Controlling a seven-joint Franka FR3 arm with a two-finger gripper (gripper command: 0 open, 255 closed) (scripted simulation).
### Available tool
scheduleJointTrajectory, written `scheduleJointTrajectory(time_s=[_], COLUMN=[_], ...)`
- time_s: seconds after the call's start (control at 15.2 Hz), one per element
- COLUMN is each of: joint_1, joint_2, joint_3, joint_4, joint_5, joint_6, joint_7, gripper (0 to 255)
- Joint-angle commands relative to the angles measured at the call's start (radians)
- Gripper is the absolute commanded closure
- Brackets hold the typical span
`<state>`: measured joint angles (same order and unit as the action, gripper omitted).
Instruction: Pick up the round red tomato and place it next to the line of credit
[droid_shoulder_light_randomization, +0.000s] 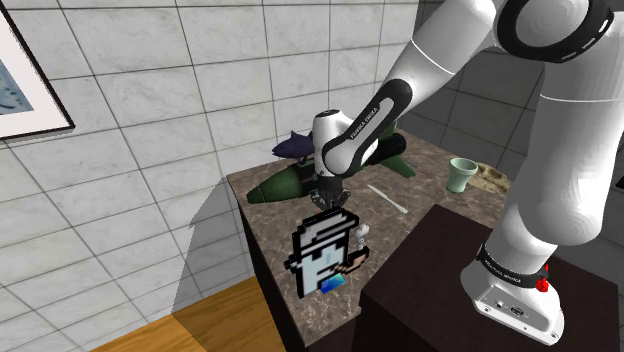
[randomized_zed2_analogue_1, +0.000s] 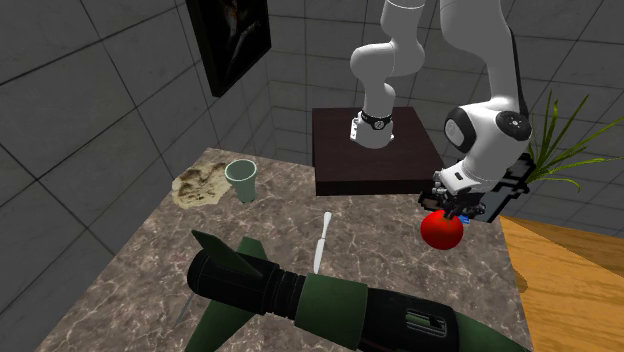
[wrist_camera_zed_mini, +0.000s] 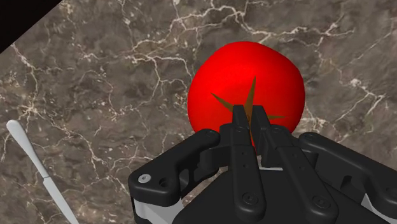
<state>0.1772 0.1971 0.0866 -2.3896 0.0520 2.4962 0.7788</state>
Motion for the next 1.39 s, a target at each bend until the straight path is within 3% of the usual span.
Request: scheduleJointTrajectory(time_s=[0.0, 0.13, 0.2, 0.53, 0.79, 1.32], joint_1=[0.0, 0.0, 0.0, 0.0, -0.005, -0.005], joint_2=[0.001, 0.001, 0.001, 0.001, -0.098, -0.098], joint_3=[0.0, 0.0, 0.0, 0.0, -0.001, -0.001], joint_4=[0.0, 0.0, 0.0, 0.0, 0.03, 0.03], joint_5=[0.0, 0.0, 0.0, 0.0, 0.004, 0.004], joint_6=[0.001, 0.001, 0.001, 0.001, -0.127, -0.127], joint_7=[0.0, 0.0, 0.0, 0.0, -0.004, -0.004], gripper=[255, 255, 0, 0, 0, 0])
